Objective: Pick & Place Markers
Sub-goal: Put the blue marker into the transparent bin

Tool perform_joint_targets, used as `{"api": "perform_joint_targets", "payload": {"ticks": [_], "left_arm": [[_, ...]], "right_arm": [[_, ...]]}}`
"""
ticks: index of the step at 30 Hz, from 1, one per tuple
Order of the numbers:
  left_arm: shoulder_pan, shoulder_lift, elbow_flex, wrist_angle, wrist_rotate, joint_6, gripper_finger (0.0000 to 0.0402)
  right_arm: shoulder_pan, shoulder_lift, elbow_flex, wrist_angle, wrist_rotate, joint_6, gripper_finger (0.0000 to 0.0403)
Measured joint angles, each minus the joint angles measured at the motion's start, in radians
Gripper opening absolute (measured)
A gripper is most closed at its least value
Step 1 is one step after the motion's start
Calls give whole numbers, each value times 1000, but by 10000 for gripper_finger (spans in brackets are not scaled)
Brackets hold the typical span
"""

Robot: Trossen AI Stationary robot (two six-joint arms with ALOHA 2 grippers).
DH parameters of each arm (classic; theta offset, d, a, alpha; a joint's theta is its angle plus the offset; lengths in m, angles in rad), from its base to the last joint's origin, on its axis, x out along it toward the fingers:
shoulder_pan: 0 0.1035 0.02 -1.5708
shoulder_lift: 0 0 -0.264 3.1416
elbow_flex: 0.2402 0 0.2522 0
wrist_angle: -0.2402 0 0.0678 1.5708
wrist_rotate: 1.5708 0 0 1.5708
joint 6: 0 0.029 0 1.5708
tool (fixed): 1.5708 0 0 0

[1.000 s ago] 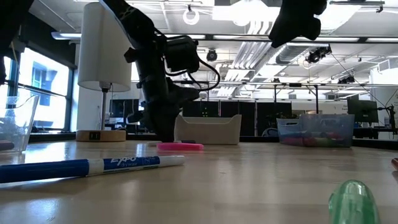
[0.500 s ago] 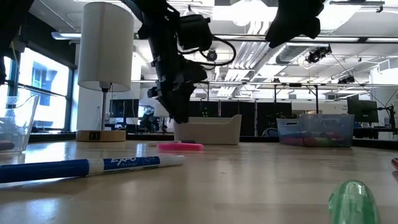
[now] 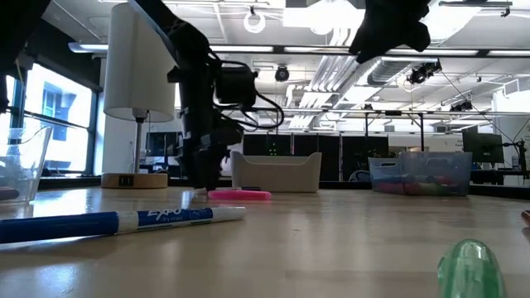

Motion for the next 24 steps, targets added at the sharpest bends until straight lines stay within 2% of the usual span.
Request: {"api": "perform_joint_targets", "payload": {"ticks": [3,6,9,13,15,20,24], "left_arm": [[-3,14,-25,37,11,4,200],[-10,15,-34,38,8,5,180],[-16,16,-35,40,-8,4,133],[-38,19,-35,42,-11,40,44],[-56,19,-35,34,-16,66,18],[-137,20,-35,15,-80,91,31],[-188,8,-34,2,-84,35,13]], "right_arm": [[0,0,0,19,1,1,117],[0,0,0,44,5,-1,117],[0,0,0,59,27,-2,117],[0,0,0,73,34,-2,117],[0,0,0,79,33,-2,117],[0,0,0,81,27,-2,117],[0,0,0,80,25,-2,117]]}}
